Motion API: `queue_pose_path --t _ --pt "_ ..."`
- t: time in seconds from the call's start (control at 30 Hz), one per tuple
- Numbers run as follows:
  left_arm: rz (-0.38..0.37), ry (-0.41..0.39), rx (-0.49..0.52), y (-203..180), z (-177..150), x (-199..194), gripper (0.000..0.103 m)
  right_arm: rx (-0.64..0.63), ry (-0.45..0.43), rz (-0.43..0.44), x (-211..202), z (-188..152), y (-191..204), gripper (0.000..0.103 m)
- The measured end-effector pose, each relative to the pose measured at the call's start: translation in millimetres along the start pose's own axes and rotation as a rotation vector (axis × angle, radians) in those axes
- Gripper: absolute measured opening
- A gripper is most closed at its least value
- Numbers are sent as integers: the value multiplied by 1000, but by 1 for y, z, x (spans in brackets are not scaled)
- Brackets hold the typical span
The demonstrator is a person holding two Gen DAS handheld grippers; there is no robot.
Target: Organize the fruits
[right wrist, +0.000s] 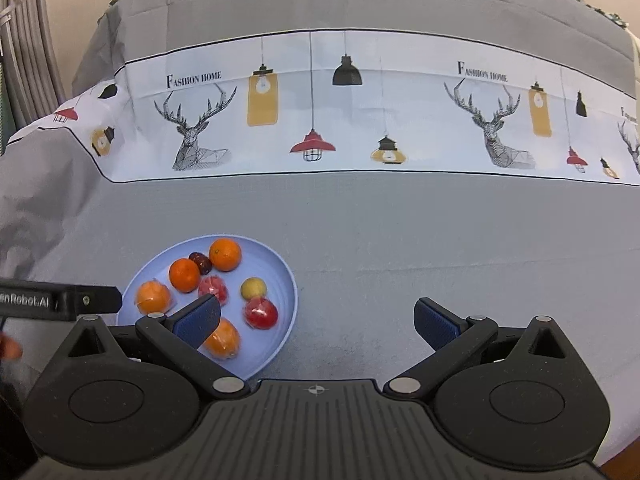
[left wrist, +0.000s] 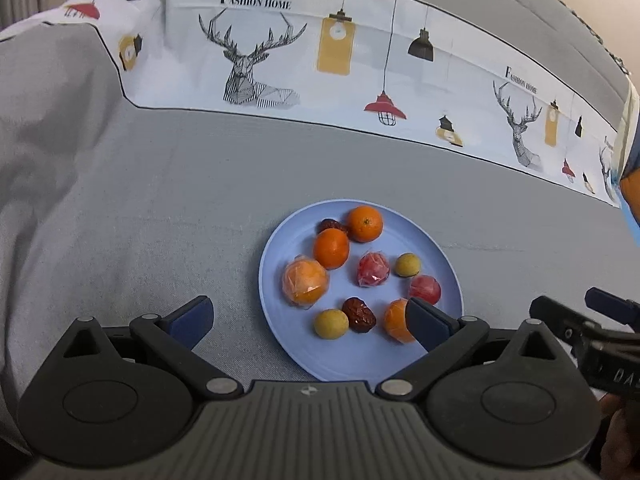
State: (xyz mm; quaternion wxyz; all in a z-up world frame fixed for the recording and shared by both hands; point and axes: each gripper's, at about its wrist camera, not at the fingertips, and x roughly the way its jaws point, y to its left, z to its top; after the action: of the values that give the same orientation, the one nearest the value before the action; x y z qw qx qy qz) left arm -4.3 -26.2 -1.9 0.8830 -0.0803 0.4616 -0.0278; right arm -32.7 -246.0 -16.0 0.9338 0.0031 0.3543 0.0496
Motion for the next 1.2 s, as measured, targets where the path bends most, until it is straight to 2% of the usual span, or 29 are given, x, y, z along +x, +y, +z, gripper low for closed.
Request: queue_pose_path --t 0.53,1.2 --pt "32 62 54 -10 -4 16 102 -25 44 -9 14 -1 7 102" --pt "32 64 64 -12 -5 16 102 -37 58 -9 18 -2 11 102"
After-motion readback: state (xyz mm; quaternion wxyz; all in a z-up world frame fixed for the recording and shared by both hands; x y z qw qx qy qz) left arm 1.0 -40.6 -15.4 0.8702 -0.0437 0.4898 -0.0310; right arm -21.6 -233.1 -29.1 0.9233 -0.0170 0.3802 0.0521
